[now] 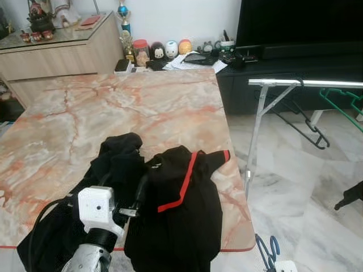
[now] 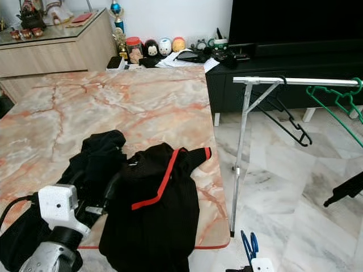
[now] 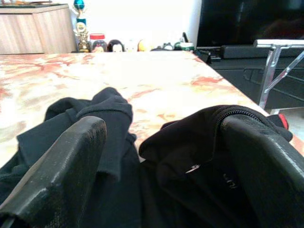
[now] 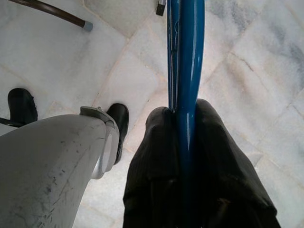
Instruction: Hang hanger
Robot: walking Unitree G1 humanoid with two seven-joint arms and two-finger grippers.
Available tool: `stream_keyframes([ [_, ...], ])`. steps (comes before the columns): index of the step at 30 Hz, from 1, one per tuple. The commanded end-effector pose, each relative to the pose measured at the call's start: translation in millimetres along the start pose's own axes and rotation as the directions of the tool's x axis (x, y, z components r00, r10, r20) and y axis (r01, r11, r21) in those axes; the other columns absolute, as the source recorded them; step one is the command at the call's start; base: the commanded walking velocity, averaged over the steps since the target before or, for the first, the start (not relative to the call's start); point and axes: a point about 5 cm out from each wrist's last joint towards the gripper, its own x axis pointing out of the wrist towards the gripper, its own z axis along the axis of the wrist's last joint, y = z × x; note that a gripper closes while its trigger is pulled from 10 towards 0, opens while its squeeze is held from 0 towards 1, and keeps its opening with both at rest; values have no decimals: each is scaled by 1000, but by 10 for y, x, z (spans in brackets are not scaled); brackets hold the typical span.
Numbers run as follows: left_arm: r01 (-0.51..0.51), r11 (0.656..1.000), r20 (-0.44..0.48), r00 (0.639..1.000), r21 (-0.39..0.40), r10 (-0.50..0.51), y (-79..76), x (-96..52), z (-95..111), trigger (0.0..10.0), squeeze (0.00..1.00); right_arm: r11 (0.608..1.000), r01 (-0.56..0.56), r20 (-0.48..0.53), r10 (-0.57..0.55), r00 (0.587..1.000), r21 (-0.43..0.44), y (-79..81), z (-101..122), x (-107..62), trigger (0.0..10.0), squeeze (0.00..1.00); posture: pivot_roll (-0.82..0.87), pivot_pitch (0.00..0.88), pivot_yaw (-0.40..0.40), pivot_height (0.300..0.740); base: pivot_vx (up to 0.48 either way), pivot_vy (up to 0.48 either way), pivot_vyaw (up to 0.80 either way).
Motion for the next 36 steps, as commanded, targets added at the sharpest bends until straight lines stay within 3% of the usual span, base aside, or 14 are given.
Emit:
stream_keyframes([
  [1, -5, 999, -3, 1000, 38, 6, 31, 12, -18, 10000, 0, 1000, 1, 4, 0, 1000, -11, 3, 8, 1, 10000, 0, -39, 0, 47, 732, 0, 0, 0],
  [12, 39, 998, -69, 997, 46, -36, 24, -113, -108, 10000, 0, 1000, 4, 4, -4, 1000, -6, 3, 9, 1, 10000, 0, -40, 0, 51, 732, 0, 0, 0],
  [36, 61, 998, -86, 995, 31, -58, 16, -71, -215, 10000, 0, 1000, -1, 1, 1, 1000, -14, 21, -6, 0, 10000, 0, -60, 0, 59, 732, 0, 0, 0],
])
